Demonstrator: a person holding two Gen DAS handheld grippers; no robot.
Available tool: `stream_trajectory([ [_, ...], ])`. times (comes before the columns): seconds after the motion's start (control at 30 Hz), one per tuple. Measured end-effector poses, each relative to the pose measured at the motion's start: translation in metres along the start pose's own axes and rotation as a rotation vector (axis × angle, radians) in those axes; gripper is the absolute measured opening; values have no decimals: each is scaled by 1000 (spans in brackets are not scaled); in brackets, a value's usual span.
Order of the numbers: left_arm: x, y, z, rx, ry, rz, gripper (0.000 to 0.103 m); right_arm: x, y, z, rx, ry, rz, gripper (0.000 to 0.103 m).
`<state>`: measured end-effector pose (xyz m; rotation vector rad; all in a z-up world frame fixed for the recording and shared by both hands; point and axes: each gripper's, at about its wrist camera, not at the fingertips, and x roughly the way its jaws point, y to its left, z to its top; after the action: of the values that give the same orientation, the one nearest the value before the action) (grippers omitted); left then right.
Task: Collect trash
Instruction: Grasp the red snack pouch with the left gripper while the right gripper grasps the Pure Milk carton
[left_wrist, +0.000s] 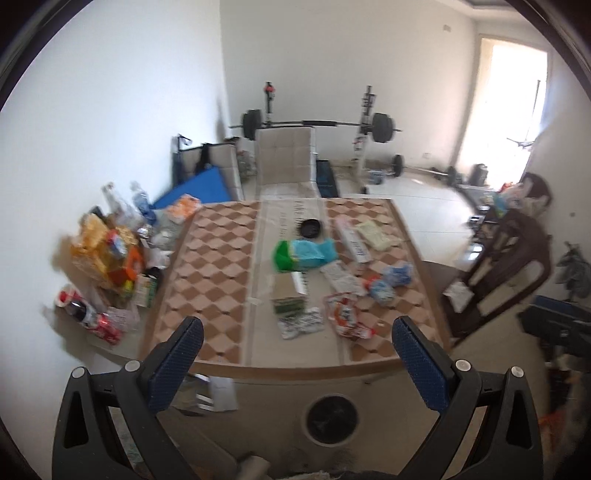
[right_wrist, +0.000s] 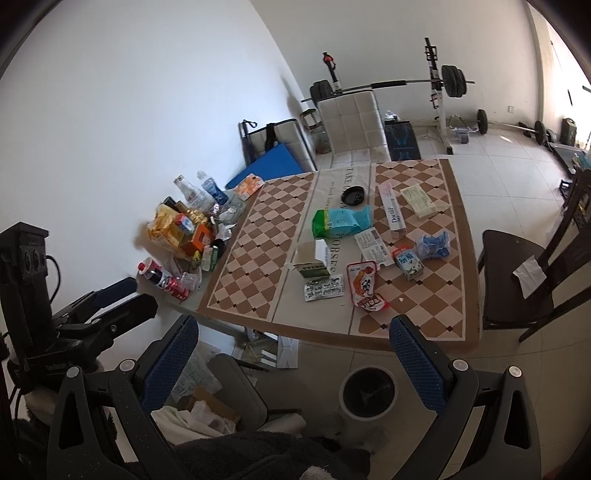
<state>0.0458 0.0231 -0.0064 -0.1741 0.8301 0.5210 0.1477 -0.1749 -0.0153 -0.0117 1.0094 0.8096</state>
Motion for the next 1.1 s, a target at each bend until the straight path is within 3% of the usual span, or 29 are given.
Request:
stream_trajectory([
  [0.07, 30, 6, 0, -5, 33, 76, 103, 11, -6, 0, 47, -7, -60, 103],
  [0.2, 96, 19, -15, -36, 154, 79, 103, 48, -34, 2, 138, 3, -194, 103],
  [0.37, 161, 9, -31, -42, 263, 128, 103, 116, -87, 7, 220, 106, -270, 103],
  [0.43, 187, 3, -36, -88, 327, 105, 103, 148, -111, 13, 229, 159, -292, 103],
  [0.63, 292, -47, -51, -206, 554, 57, 103, 270, -191, 45, 196, 314, -305, 103],
  [0.73, 343, -74, -57, -249, 662, 73, 100, 345, -226, 62, 143, 415, -282, 95],
  [0.93, 421, -109, -59, -386, 806, 0, 86, 464, -248, 80, -28, 613, -215, 91],
  [1.0, 439, -118, -62, -424, 845, -17, 86, 493, -247, 79, -85, 670, -192, 87],
  [1.1, 459, -129, -66, -433, 896, -5, 86, 521, -247, 73, -141, 749, -181, 63],
])
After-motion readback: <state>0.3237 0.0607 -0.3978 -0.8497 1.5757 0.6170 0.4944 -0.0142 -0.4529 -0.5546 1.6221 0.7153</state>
